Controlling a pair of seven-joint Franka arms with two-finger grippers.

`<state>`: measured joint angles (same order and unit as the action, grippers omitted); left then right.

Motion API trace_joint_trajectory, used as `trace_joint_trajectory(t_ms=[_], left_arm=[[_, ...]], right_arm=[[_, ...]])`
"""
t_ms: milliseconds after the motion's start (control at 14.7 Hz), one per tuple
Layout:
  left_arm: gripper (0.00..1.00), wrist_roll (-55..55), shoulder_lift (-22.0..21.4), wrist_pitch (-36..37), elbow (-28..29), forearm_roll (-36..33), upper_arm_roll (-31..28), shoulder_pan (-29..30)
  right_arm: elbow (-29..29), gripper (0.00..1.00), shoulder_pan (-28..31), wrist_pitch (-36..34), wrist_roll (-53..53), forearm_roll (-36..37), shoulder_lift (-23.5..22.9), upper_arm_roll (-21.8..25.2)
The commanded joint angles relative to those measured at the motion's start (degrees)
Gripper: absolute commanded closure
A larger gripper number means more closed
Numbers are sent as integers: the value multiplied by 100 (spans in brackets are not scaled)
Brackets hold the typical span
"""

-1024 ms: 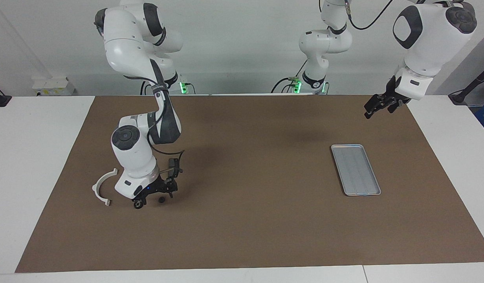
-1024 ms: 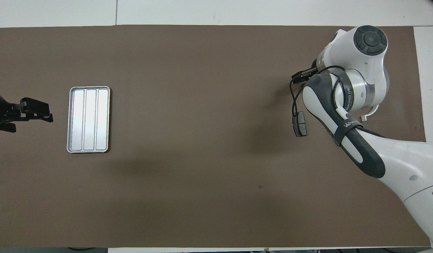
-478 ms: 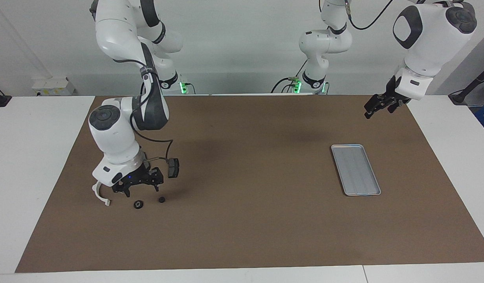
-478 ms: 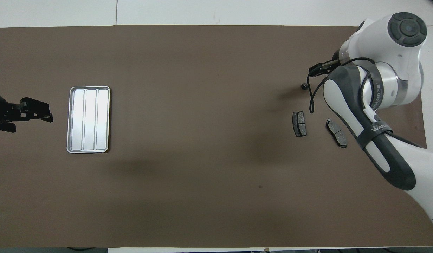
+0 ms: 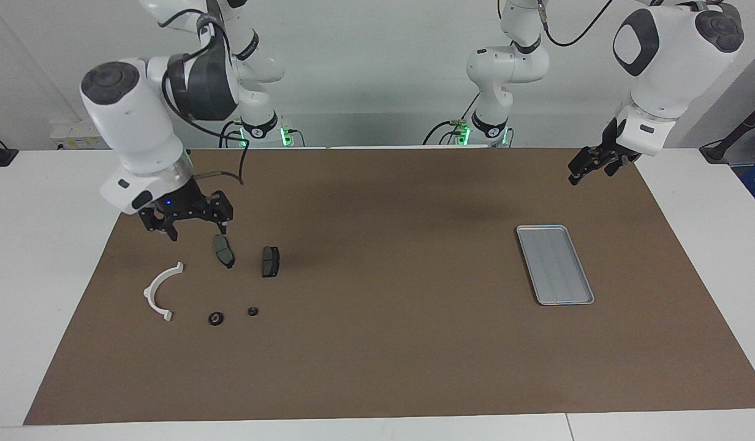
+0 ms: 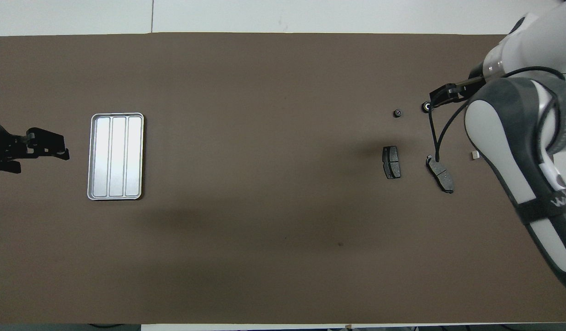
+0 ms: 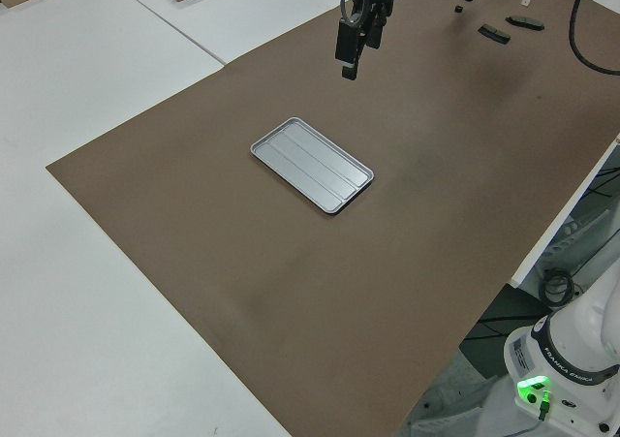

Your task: Place bearing gear from tray to pile

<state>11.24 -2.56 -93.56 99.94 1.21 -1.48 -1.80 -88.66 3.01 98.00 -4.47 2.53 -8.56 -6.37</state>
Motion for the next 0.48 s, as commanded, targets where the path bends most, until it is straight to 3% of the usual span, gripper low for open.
trace_joint_trajectory(t_ms=[0, 409], left_arm=[[0, -25, -78, 83, -10, -24, 8, 22], [0, -25, -78, 83, -10, -24, 8, 22]], right_arm=[[-239, 0, 86, -569, -45, -226, 669, -14], [-319, 0, -63, -1546, 17, -235, 1295, 373]])
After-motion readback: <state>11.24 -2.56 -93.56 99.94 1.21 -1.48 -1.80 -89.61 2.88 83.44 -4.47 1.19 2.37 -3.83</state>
